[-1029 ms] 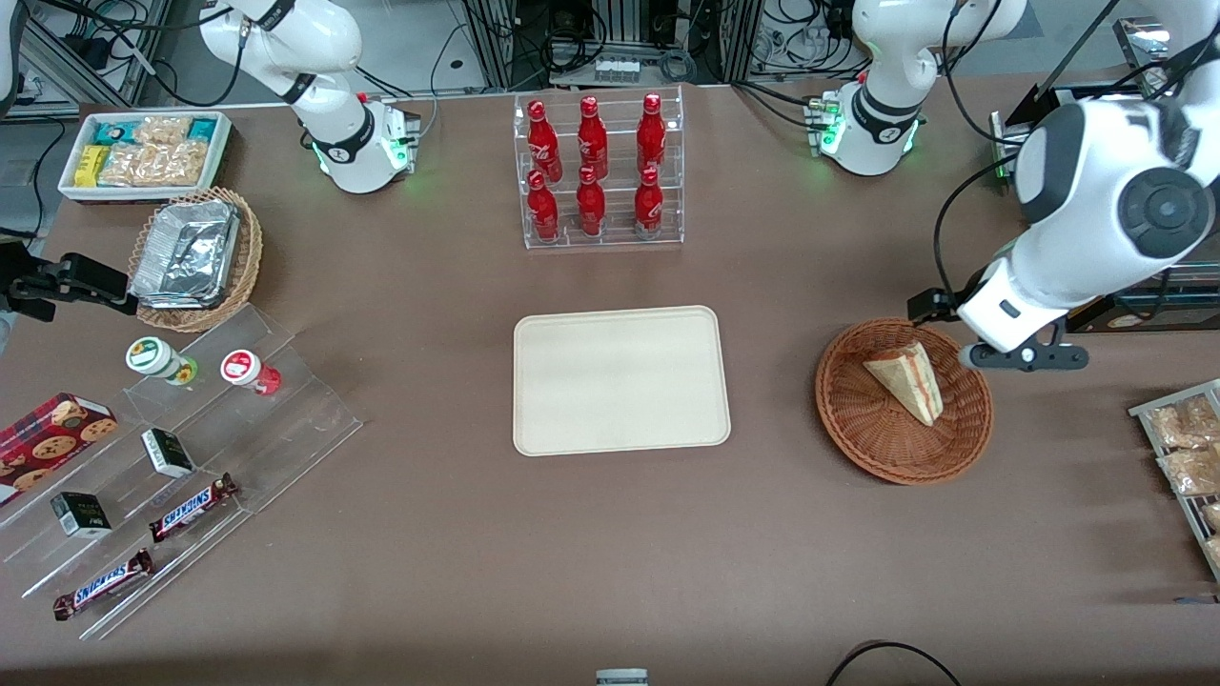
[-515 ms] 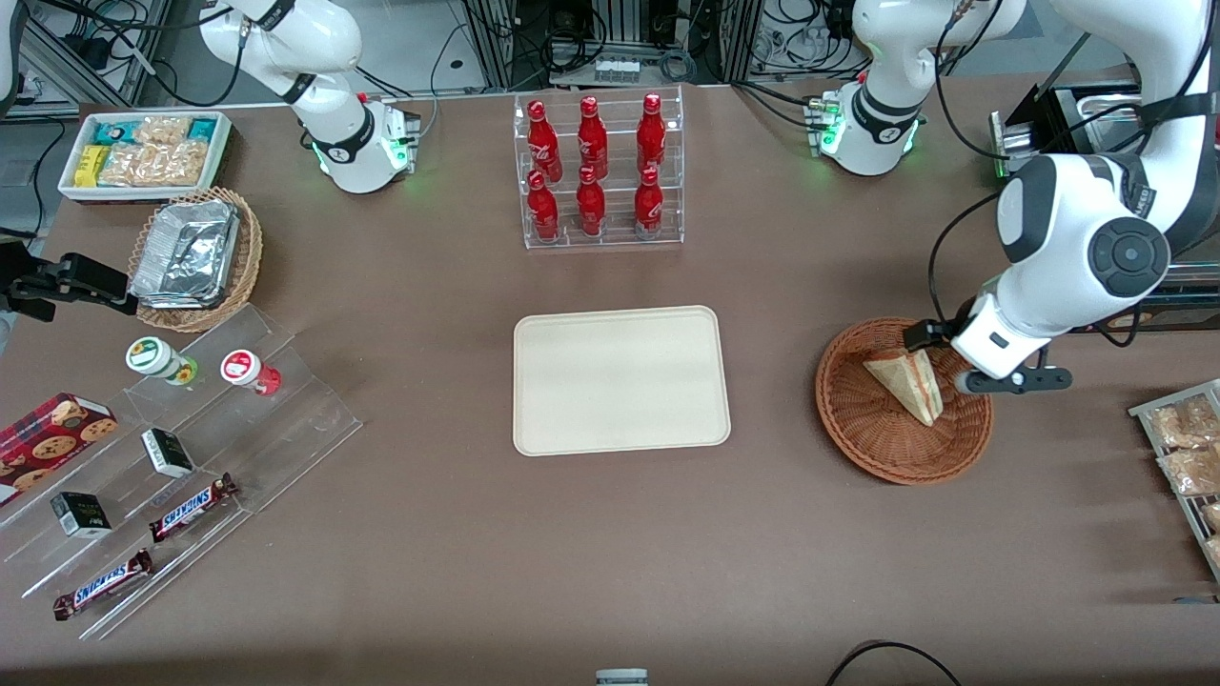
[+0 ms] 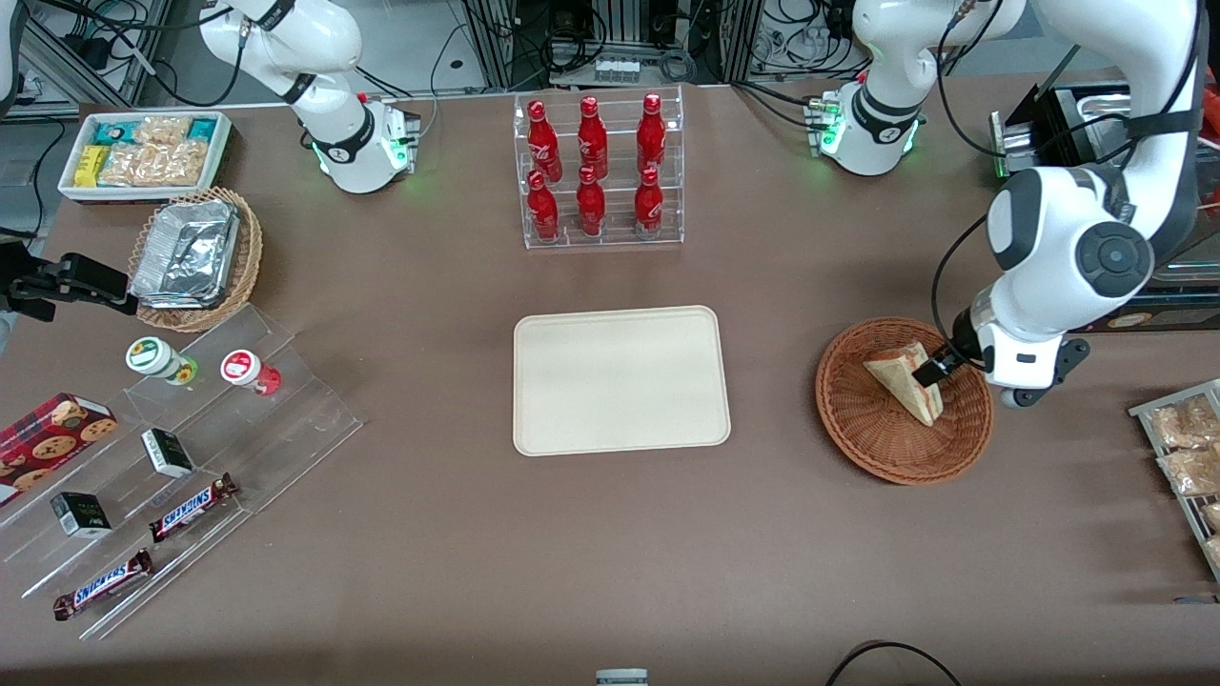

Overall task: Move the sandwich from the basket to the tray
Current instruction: 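Lower the open left gripper and close it on the sandwich's crust edge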

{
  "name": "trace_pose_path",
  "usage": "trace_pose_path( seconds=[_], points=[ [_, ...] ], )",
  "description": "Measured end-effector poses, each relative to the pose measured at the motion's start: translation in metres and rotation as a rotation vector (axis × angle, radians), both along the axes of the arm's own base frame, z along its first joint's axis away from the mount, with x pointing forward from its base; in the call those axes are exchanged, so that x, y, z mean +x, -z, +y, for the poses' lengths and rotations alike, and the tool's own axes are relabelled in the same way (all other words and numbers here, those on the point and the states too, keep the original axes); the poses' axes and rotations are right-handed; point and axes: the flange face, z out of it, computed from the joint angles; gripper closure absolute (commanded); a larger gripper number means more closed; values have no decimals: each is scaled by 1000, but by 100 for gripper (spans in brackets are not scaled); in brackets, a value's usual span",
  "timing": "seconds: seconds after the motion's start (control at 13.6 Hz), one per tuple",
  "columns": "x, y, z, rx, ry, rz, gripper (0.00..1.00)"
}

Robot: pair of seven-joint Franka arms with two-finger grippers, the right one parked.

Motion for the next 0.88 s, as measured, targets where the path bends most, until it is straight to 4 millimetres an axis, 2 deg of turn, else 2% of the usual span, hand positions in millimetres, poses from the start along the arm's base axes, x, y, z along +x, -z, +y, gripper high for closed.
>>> trace_pose_path(
  seconds=[0.59,0.88],
  points=[
    [-13,38,1,-2,-18,-3,0],
    [-17,68,1,-9,-19,-11,0]
  ],
)
